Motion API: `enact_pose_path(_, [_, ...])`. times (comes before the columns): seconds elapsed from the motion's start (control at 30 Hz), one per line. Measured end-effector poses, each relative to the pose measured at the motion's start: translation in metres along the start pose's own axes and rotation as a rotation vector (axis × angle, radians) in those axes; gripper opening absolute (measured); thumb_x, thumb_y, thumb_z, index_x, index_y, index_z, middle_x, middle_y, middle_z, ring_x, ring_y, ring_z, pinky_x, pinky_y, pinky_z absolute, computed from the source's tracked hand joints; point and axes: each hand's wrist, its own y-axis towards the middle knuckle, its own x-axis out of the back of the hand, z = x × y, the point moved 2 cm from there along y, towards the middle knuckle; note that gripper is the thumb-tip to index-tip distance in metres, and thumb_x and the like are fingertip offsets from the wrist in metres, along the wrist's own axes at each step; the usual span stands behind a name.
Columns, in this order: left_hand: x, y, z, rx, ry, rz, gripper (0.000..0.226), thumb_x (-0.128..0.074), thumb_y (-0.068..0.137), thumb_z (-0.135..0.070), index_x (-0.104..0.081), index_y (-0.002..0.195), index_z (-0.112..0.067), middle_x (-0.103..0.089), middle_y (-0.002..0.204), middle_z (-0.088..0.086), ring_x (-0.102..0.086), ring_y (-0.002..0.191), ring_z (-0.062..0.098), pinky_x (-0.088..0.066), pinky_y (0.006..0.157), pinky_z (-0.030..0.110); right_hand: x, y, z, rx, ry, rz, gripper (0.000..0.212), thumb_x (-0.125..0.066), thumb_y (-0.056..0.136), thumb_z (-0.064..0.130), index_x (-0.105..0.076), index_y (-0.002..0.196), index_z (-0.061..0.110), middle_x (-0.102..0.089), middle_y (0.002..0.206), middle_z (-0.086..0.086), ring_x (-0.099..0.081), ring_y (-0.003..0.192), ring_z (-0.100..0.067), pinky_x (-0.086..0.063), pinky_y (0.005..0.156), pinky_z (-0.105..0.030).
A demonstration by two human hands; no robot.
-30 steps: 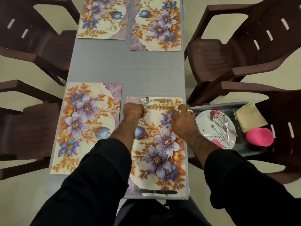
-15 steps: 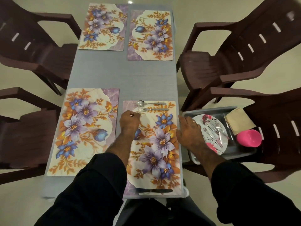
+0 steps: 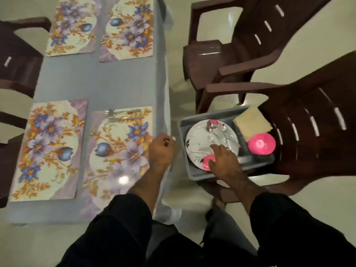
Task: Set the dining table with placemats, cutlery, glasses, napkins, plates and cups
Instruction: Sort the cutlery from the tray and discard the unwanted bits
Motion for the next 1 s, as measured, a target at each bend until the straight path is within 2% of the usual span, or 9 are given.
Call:
enact_pose_path(0.03, [-0.019, -0.01, -0.008, 0.001, 0.009, 0.06, 0.019, -0.074, 0.097, -0.033, -0.067, 0.083, -0.021, -0.066, 0.072, -0.005, -0.065, 0.067, 0.02, -0.053, 0.063, 0.023, 0.005, -0.008, -0.023, -0.02, 0.003, 0.006, 0.059, -0.066, 0.082, 0.031, -0.058, 0.137, 0.012, -0.064, 0.12, -0.017, -0.065, 0.102, -0.044, -0.056, 0.086, -0.05])
enact_pose_path(0.13, [-0.067, -0.023, -0.016, 0.035, 0.103, 0.27, 0.025, -0.073, 0.09, -0.051, -0.068, 0.082, -0.028, -0.067, 0.068, -0.008, -0.068, 0.061, 0.022, -0.061, 0.059, 0.038, 0.008, -0.017, -0.079, -0.127, 0.039, 0.063, 0.052, -0.069, 0.085, 0.028, -0.061, 0.134, 0.013, -0.065, 0.118, -0.016, -0.066, 0.101, -0.044, -0.057, 0.083, -0.049])
enact_pose_path(0.27, [-0.121, -0.021, -0.003, 0.098, 0.234, 0.455, 0.015, -0.08, 0.09, -0.034, -0.072, 0.082, -0.025, -0.069, 0.069, -0.005, -0.068, 0.067, 0.021, -0.051, 0.061, 0.027, -0.009, -0.002, -0.116, -0.152, 0.069, 0.1, 0.043, -0.065, 0.088, 0.027, -0.063, 0.128, 0.014, -0.067, 0.116, -0.015, -0.066, 0.103, -0.04, -0.057, 0.085, -0.047])
enact_pose_path(0.43, [-0.168, -0.012, 0.044, 0.198, 0.25, 0.509, 0.01, -0.077, 0.091, -0.021, -0.072, 0.082, -0.023, -0.068, 0.065, -0.004, -0.062, 0.058, 0.016, -0.046, 0.05, 0.022, -0.048, 0.047, -0.125, -0.097, 0.03, 0.168, 0.042, -0.064, 0.092, 0.028, -0.061, 0.131, 0.013, -0.062, 0.124, -0.012, -0.063, 0.111, -0.036, -0.055, 0.09, -0.044])
enact_pose_path(0.53, [-0.185, -0.004, 0.064, 0.122, 0.327, 0.57, 0.005, -0.077, 0.091, -0.026, -0.073, 0.089, -0.026, -0.067, 0.069, -0.007, -0.061, 0.062, 0.013, -0.048, 0.061, 0.026, -0.069, 0.086, -0.121, -0.038, -0.043, 0.17, 0.043, -0.062, 0.092, 0.024, -0.06, 0.133, 0.011, -0.061, 0.127, -0.013, -0.062, 0.112, -0.034, -0.056, 0.091, -0.044])
enact_pose_path(0.67, [-0.21, 0.019, 0.073, -0.048, 0.546, 0.658, 0.018, -0.068, 0.097, -0.037, -0.07, 0.112, -0.028, -0.074, 0.099, -0.004, -0.069, 0.09, 0.019, -0.059, 0.081, 0.037, -0.093, 0.134, -0.124, -0.096, -0.101, 0.119, 0.038, -0.061, 0.088, 0.017, -0.062, 0.126, 0.009, -0.062, 0.123, -0.016, -0.065, 0.105, -0.037, -0.058, 0.086, -0.044])
enact_pose_path(0.8, [-0.25, 0.047, 0.078, -0.246, 0.664, 0.723, 0.035, -0.064, 0.098, -0.033, -0.063, 0.13, -0.019, -0.064, 0.124, 0.004, -0.056, 0.12, 0.026, -0.052, 0.099, 0.043, -0.114, 0.16, -0.131, -0.17, -0.113, 0.112, 0.047, -0.068, 0.093, 0.033, -0.057, 0.133, 0.012, -0.058, 0.127, -0.015, -0.064, 0.11, -0.037, -0.056, 0.088, -0.044])
enact_pose_path(0.9, [-0.279, 0.058, 0.082, -0.342, 0.741, 0.721, 0.04, -0.067, 0.095, -0.032, -0.062, 0.13, -0.013, -0.06, 0.127, 0.007, -0.053, 0.12, 0.03, -0.049, 0.101, 0.045, -0.127, 0.169, -0.14, -0.188, -0.047, 0.094, 0.048, -0.074, 0.091, 0.032, -0.056, 0.131, 0.011, -0.059, 0.126, -0.015, -0.064, 0.11, -0.038, -0.055, 0.09, -0.046])
enact_pose_path(1.0, [-0.296, 0.061, 0.085, -0.36, 0.786, 0.658, 0.034, -0.067, 0.093, -0.029, -0.065, 0.124, -0.014, -0.06, 0.123, 0.007, -0.054, 0.114, 0.028, -0.048, 0.096, 0.044, -0.134, 0.175, -0.148, -0.225, 0.009, 0.078, 0.04, -0.074, 0.087, 0.016, -0.059, 0.124, 0.01, -0.064, 0.118, -0.015, -0.066, 0.106, -0.037, -0.055, 0.089, -0.045])
